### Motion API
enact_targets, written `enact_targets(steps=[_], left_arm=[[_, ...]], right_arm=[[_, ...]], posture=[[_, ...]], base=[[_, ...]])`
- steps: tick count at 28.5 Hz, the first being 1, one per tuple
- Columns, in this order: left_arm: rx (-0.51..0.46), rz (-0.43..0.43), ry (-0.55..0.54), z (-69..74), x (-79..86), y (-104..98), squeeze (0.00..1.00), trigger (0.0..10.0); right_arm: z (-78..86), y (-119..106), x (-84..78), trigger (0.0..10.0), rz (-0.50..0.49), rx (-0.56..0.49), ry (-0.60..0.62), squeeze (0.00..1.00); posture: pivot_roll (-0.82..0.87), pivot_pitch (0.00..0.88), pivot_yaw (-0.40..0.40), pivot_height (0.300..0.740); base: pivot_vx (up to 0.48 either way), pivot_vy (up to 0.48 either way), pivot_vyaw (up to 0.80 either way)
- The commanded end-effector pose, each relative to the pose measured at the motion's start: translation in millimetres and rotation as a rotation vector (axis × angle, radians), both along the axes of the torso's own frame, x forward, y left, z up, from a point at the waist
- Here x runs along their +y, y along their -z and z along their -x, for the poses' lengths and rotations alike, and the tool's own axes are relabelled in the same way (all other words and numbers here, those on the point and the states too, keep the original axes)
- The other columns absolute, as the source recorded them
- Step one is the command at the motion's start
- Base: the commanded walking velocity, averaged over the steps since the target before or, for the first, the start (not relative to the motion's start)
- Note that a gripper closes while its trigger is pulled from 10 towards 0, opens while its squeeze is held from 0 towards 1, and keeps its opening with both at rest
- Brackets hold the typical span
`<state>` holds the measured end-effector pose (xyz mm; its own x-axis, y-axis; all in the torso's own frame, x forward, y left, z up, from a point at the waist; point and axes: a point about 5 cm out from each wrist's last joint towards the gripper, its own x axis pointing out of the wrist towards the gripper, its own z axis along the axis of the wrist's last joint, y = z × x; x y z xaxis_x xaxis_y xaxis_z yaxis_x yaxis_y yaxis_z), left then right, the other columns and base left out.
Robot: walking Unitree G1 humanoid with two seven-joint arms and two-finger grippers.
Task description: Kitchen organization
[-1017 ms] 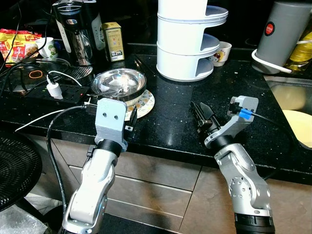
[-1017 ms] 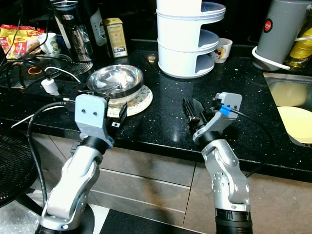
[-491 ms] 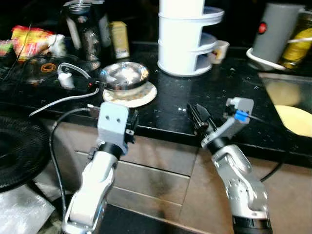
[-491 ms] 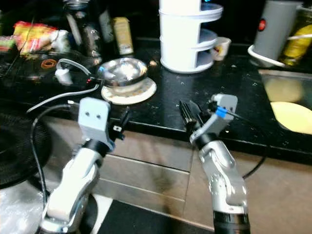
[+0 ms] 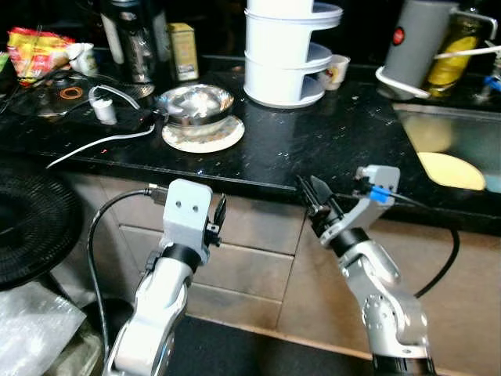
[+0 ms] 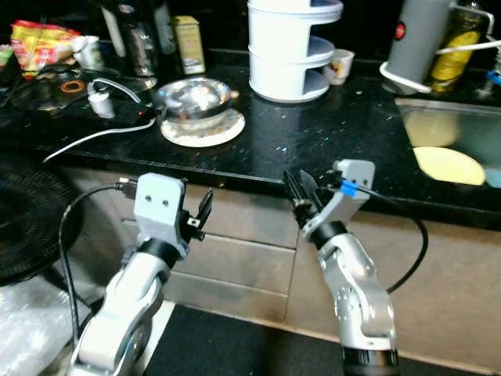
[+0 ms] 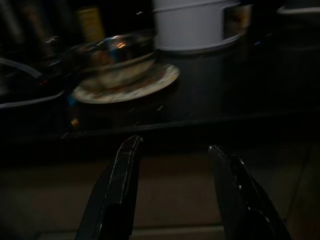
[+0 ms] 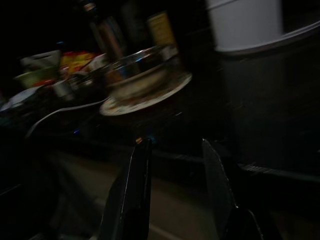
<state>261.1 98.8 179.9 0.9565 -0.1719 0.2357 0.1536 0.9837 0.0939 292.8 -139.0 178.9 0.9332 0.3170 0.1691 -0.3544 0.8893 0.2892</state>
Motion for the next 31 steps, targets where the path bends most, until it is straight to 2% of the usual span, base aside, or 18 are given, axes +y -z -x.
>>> enact_targets(steps=[1, 31], left_arm=[[0.021, -0.013, -0.002, 0.1, 0.7, 6.2, 0.00, 10.0], [0.018, -0.001, -0.018, -2.5, 2.9, 3.4, 0.00, 10.0]], right_arm=[[1.1, 1.0, -2.2, 10.0, 0.010, 0.001, 0.009, 0.00], [-1.3, -1.6, -0.6, 10.0, 0.028, 0.008, -0.006, 0.00]], posture=[[-0.02, 0.000, 0.000, 0.740], [-0.02, 0.000, -0.014, 0.740]], base=[[-0.304, 0.000, 0.00], [-0.303, 0.000, 0.00]])
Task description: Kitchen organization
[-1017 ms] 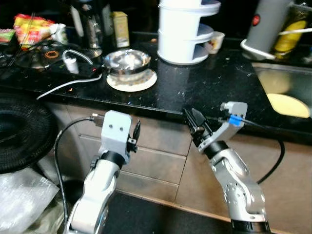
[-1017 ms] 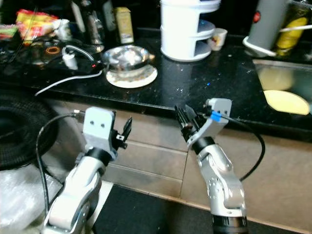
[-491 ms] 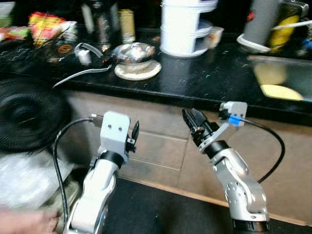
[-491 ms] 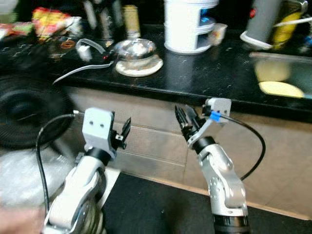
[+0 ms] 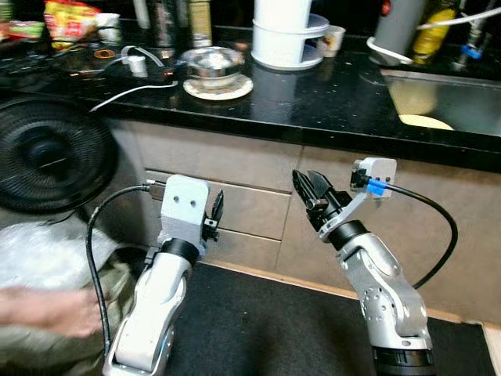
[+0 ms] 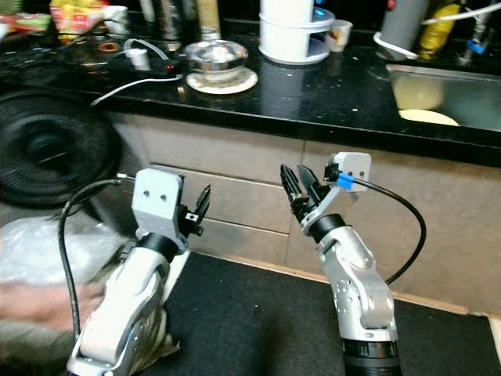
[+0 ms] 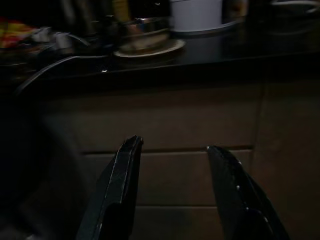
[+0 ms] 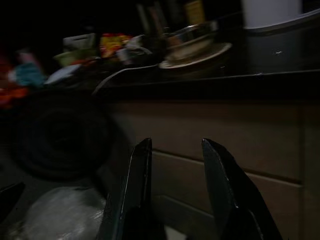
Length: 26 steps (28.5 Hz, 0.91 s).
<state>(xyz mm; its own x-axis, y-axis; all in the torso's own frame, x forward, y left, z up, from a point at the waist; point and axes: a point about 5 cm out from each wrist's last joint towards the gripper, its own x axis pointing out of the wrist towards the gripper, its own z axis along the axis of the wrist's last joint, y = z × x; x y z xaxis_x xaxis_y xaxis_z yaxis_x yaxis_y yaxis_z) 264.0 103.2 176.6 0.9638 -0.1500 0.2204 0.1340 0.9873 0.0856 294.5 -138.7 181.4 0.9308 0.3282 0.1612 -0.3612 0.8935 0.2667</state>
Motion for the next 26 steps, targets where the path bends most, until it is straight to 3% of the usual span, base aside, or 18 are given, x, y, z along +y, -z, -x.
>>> enact_targets(steps=[1, 5, 14, 26], left_arm=[[0.000, -0.006, 0.002, 0.2, -1.2, -0.2, 0.00, 10.0], [-0.004, 0.002, 0.000, -0.3, -0.7, -1.2, 0.00, 10.0], [0.005, 0.029, 0.034, 0.7, -1.7, 0.3, 0.00, 10.0], [0.020, 0.039, 0.066, 2.8, -4.3, 2.8, 0.00, 10.0]], right_arm=[[0.4, 0.8, -0.8, 10.0, 0.003, 0.009, 0.001, 0.00], [0.1, 0.7, -0.6, 10.0, 0.001, 0.010, 0.000, 0.00], [0.6, 2.7, 0.7, 10.0, 0.000, 0.013, -0.004, 0.00], [1.7, 4.0, 2.0, 10.0, -0.008, 0.017, -0.012, 0.00]], posture=[[-0.02, 0.000, -0.015, 0.740], [-0.02, 0.000, -0.014, 0.740], [-0.02, 0.000, -0.007, 0.740], [-0.02, 0.000, 0.000, 0.740]], base=[[-0.300, 0.000, 0.00], [-0.289, 0.000, 0.00], [0.000, 0.000, 0.00], [0.000, -0.418, 0.00]])
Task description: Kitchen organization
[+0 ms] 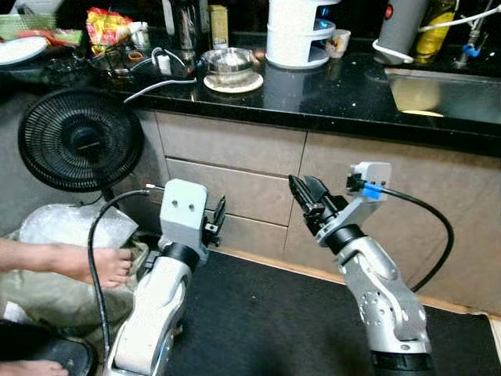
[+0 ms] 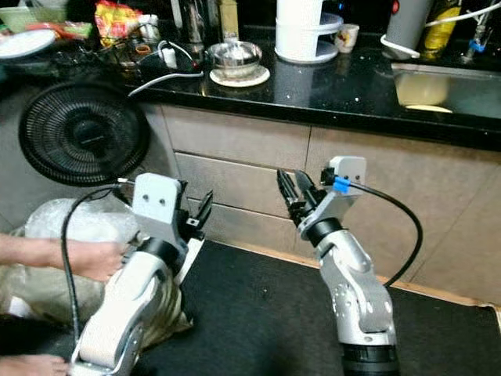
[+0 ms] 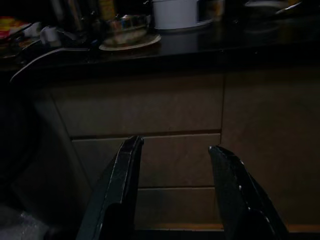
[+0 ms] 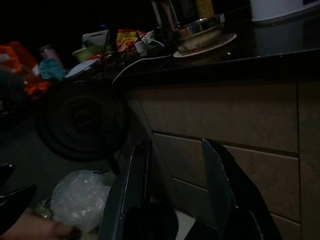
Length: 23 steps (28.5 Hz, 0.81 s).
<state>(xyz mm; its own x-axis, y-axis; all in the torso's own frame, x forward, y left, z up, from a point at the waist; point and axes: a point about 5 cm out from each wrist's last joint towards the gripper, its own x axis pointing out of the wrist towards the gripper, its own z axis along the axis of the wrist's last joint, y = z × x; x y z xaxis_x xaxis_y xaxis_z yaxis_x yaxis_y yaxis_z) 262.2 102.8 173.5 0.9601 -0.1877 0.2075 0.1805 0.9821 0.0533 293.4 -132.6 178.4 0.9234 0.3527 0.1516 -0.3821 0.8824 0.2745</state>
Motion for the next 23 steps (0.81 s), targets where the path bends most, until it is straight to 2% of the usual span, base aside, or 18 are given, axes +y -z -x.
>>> enact_targets(steps=[1, 6, 23], left_arm=[[0.002, 0.009, 0.021, 1.2, -4.0, -0.2, 0.00, 10.0], [0.000, 0.009, 0.025, 2.3, -3.4, -1.2, 0.00, 10.0], [-0.010, 0.011, 0.028, 1.8, -6.3, -3.4, 0.00, 10.0]], right_arm=[[0.8, 0.9, -4.1, 10.0, -0.004, 0.005, 0.015, 0.00], [1.8, 0.2, -2.9, 10.0, -0.006, 0.005, 0.012, 0.00], [0.5, 0.2, -3.3, 10.0, -0.007, 0.010, 0.010, 0.00]], posture=[[-0.02, 0.000, -0.001, 0.740], [-0.02, 0.000, -0.002, 0.740], [-0.02, 0.000, -0.006, 0.740]], base=[[0.000, -0.401, 0.00], [0.000, -0.372, 0.00], [0.000, 0.000, 0.00]])
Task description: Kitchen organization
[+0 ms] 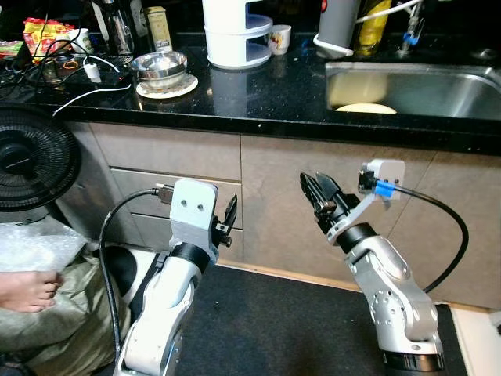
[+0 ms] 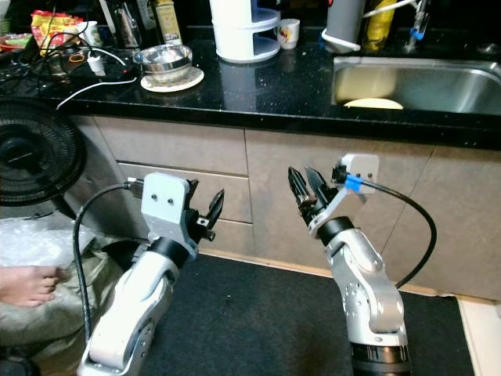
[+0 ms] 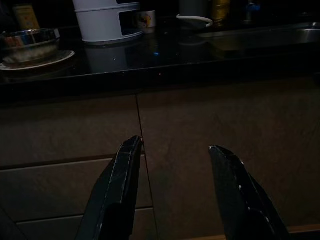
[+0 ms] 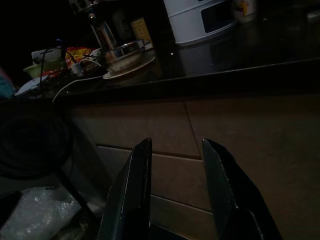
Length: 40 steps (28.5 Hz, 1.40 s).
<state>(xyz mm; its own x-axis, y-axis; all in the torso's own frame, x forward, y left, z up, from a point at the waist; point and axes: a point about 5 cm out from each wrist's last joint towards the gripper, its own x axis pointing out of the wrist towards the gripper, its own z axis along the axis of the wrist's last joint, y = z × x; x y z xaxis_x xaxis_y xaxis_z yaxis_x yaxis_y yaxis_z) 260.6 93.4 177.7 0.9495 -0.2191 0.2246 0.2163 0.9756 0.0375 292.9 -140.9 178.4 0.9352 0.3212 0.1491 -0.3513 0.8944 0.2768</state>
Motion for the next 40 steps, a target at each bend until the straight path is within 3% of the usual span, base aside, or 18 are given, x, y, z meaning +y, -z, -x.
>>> enact_targets(steps=[1, 10, 20, 23, 25, 26, 30, 32, 33, 35, 40], left_arm=[[0.007, -0.005, -0.012, -0.1, 3.3, 1, 0.00, 10.0], [0.058, -0.047, -0.066, -2.1, 18.2, 13, 0.00, 10.0], [0.112, -0.078, -0.138, 6.0, 38.1, 29, 0.00, 10.0], [0.101, -0.082, -0.148, 6.8, 38.2, 27, 0.00, 10.0], [0.101, -0.082, -0.148, 6.8, 38.2, 27, 0.00, 10.0], [0.105, -0.088, -0.152, 8.0, 40.3, 30, 0.00, 10.0], [0.121, -0.087, -0.166, 9.1, 45.4, 37, 0.00, 10.0], [0.131, -0.096, -0.170, 10.9, 50.0, 42, 0.00, 10.0], [0.131, -0.096, -0.170, 10.9, 50.0, 42, 0.00, 10.0], [0.152, -0.105, -0.189, 11.0, 60.4, 51, 0.00, 10.0], [0.170, -0.120, -0.196, 8.8, 73.9, 65, 0.00, 10.0]], right_arm=[[-0.3, 0, 5.0, 10.0, -0.007, 0.008, -0.024, 0.00], [-3.1, 1, 6.0, 10.0, 0.006, 0.028, -0.031, 0.00], [-4.8, 0, 2.9, 10.0, 0.025, 0.016, -0.015, 0.00], [-11.0, 8, -19.0, 10.0, 0.135, 0.014, 0.060, 0.00], [-11.0, 8, -19.0, 10.0, 0.135, 0.014, 0.060, 0.00], [-14.1, 15, -33.2, 10.0, 0.178, 0.033, 0.102, 0.00], [-14.6, 27, -46.5, 10.0, 0.221, 0.070, 0.138, 0.00], [-10.1, 52, -63.8, 10.0, 0.287, 0.149, 0.181, 0.00], [-10.1, 52, -63.8, 10.0, 0.287, 0.149, 0.181, 0.00], [-2.7, 72, -80.2, 10.0, 0.334, 0.219, 0.224, 0.00], [2.0, 88, -99.7, 10.0, 0.389, 0.267, 0.272, 0.00]], posture=[[-0.02, 0.000, -0.008, 0.740], [-0.01, 0.000, -0.008, 0.740], [-0.01, 0.000, -0.003, 0.740], [-0.01, 0.000, -0.009, 0.740], [-0.01, 0.000, -0.009, 0.740], [-0.01, 0.000, -0.013, 0.740], [-0.02, 0.000, -0.016, 0.740], [-0.02, 0.000, -0.017, 0.740], [-0.02, 0.000, -0.017, 0.740], [-0.01, 0.000, -0.019, 0.740], [-0.02, 0.000, -0.031, 0.740]], base=[[0.000, 0.000, 0.00], [0.000, 0.000, -0.53], [0.000, 0.000, -0.80], [0.000, 0.000, 0.00], [0.000, 0.000, 0.00], [0.000, 0.000, 0.00], [0.000, 0.000, 0.00], [0.000, 0.000, 0.00], [0.000, 0.000, 0.00], [0.000, 0.000, 0.00], [0.000, 0.000, 0.00]])
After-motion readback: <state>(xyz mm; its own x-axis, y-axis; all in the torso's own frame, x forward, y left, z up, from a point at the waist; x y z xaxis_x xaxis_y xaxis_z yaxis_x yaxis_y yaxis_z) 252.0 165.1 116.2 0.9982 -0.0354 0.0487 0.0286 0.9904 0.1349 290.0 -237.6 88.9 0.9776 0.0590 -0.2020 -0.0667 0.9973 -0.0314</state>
